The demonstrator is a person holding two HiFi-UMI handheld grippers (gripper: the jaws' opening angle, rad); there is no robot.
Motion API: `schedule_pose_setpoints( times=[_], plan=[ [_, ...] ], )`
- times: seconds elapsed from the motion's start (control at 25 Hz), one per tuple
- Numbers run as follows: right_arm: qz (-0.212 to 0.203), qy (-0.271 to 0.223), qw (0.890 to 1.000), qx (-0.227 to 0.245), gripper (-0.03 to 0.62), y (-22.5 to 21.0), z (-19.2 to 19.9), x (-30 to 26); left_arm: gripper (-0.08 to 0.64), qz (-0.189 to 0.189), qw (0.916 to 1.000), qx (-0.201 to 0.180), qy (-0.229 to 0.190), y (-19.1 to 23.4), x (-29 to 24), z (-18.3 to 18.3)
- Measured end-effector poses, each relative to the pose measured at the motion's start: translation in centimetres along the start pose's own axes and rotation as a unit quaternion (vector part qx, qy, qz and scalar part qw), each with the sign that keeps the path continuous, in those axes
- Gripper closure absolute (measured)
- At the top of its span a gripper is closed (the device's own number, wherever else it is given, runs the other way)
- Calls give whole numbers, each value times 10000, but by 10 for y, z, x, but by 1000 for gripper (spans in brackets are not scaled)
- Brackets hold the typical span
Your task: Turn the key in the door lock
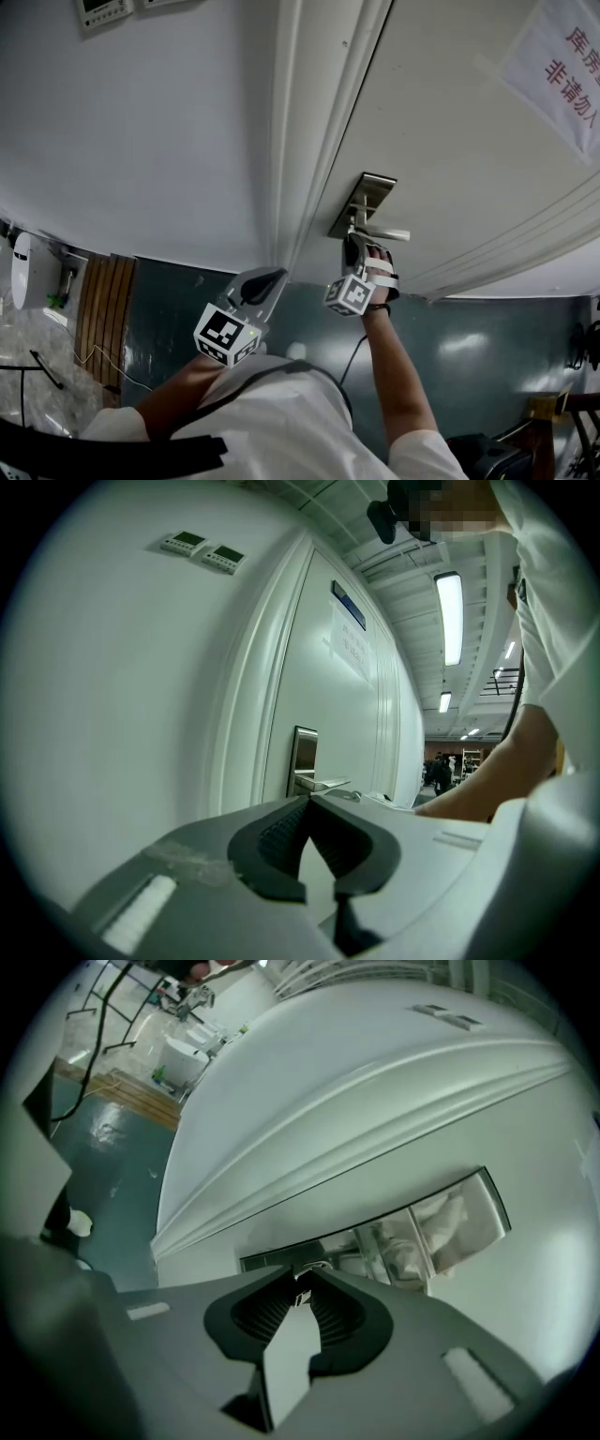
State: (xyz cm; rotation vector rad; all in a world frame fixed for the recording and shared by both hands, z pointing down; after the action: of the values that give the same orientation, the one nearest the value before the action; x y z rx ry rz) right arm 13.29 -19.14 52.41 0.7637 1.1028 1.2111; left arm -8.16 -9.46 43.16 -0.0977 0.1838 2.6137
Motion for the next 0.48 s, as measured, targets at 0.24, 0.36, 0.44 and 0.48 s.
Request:
schedule_pose_setpoints(
  times=[0.24, 0.36, 0.44, 0.48],
  plan=[
    [-147, -102, 9971, 734, 522, 3, -1, -1, 555, 52, 10000, 21, 2, -3, 1, 2],
    [-131, -121, 9955, 927, 517, 2, -1, -1, 555, 72, 10000, 24, -8, -6, 0, 2],
    [-208, -82, 9963, 832, 514, 3, -1, -1, 555, 86, 10000, 21, -14, -7, 0, 2],
    [-228, -67, 9969, 756, 512, 2, 0, -1, 555, 89, 10000, 15, -18, -7, 0, 2]
  ],
)
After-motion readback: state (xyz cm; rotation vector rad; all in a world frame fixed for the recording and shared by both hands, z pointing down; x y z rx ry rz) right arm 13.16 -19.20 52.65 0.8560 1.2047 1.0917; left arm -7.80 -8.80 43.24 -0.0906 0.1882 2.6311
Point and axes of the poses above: the fingertips, and each gripper's own axes: x backward along the fingers, y to its left, z out of its underside, the point moved 9 cm from there along x, backward along the fingers, and after that the axes turned 11 degrees about z, right-handed, at the moved point
